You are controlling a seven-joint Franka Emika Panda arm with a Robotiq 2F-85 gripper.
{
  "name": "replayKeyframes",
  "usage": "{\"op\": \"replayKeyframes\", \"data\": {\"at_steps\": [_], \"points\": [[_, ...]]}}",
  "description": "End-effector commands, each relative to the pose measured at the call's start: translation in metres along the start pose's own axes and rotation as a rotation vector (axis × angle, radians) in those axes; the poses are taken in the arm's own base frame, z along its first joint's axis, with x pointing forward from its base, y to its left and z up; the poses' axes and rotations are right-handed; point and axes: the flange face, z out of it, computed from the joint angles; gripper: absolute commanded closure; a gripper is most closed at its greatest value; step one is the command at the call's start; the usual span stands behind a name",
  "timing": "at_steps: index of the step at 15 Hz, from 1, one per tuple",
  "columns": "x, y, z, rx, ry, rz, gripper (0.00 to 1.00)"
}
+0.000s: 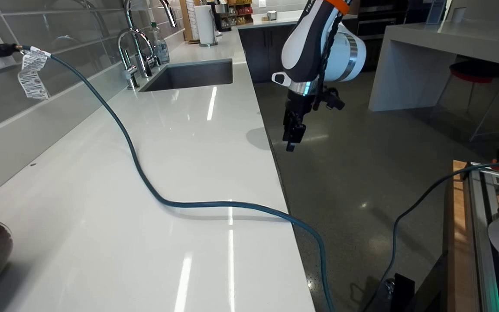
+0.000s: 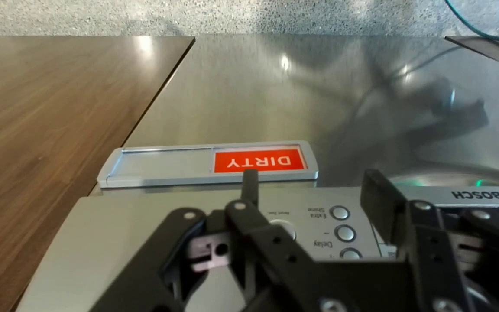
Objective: Press a button on the dishwasher
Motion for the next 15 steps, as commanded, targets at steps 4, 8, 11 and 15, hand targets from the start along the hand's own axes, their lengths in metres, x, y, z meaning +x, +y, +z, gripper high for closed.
{"op": "replayKeyframes", "data": {"at_steps": [4, 8, 11, 15], "points": [[0.004, -0.012, -0.015, 0.037, -0.080, 0.003, 0.00], [0.013, -0.016, -0.027, 0.055, -0.109, 0.005, 0.00], [0.019, -0.020, -0.037, 0.072, -0.130, 0.003, 0.00], [0.027, -0.024, -0.055, 0.063, -0.154, 0.007, 0.00]]}}
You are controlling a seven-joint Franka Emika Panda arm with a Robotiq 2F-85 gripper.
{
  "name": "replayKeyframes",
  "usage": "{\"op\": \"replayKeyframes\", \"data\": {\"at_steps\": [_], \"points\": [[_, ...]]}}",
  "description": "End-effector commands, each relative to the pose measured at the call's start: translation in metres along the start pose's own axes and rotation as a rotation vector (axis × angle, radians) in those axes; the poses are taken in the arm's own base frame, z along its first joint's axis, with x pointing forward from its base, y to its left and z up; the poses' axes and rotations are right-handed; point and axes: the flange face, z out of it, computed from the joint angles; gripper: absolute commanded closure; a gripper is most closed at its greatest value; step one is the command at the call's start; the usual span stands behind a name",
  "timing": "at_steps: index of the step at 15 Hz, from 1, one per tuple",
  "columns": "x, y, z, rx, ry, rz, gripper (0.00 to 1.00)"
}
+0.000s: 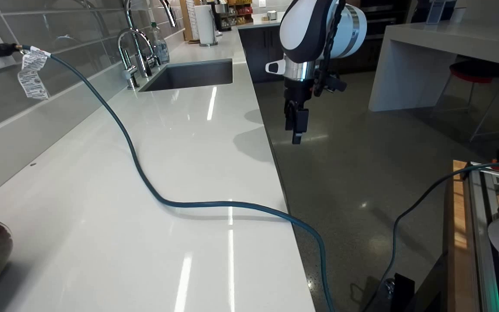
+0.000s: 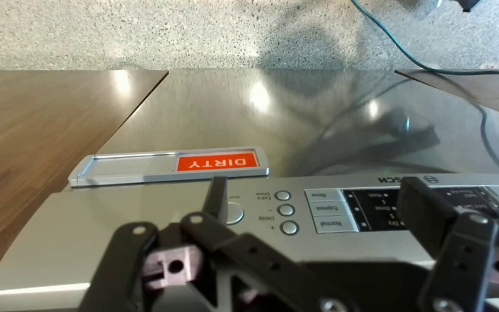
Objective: Press a button on the dishwasher
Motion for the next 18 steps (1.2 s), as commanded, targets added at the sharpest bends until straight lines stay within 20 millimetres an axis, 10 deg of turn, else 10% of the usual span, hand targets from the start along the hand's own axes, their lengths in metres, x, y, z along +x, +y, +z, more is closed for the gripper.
{"op": "replayKeyframes", "data": {"at_steps": [1, 18], "points": [[0.003, -0.009, -0.022, -0.012, -0.036, 0.009, 0.00], [0.018, -0.025, -0.085, -0.057, -0.022, 0.037, 0.00]]}}
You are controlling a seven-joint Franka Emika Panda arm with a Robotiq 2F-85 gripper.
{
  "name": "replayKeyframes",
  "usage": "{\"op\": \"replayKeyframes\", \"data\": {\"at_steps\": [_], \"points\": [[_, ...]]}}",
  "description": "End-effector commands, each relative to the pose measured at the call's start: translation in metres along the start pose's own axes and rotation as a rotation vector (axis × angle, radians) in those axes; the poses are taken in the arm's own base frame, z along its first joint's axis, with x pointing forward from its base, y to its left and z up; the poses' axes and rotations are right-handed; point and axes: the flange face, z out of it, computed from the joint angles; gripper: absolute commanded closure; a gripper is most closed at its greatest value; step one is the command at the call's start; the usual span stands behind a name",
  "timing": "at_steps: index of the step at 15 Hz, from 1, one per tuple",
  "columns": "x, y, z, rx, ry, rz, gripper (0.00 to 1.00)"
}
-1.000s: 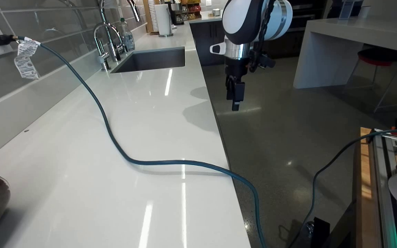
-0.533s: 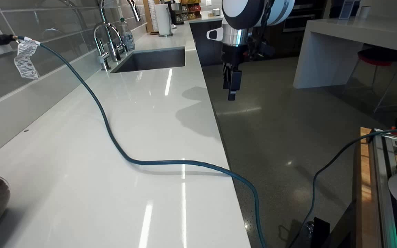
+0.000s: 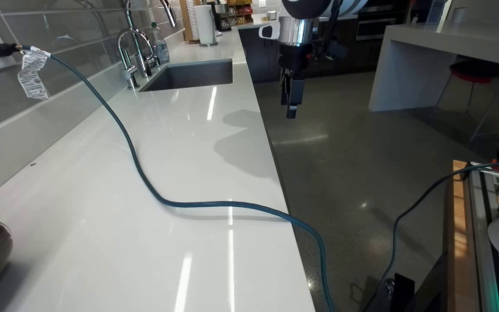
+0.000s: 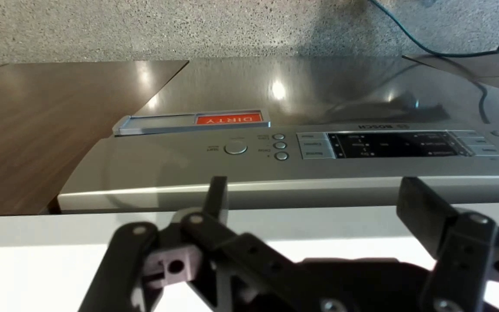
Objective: Press a button on the dishwasher
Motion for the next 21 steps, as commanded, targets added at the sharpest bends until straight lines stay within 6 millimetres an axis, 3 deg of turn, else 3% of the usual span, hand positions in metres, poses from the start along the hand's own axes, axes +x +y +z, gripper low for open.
{"op": "replayKeyframes", "data": {"at_steps": [1, 4, 21], "points": [[-0.0036, -0.0092, -0.0089, -0.003, -0.025, 0.010, 0.00], [0.0020, -0.0020, -0.0075, -0.009, -0.002, 0.006, 0.00], [0.0000, -0.0047, -0.0085, -0.010, -0.006, 0.011, 0.00]]}}
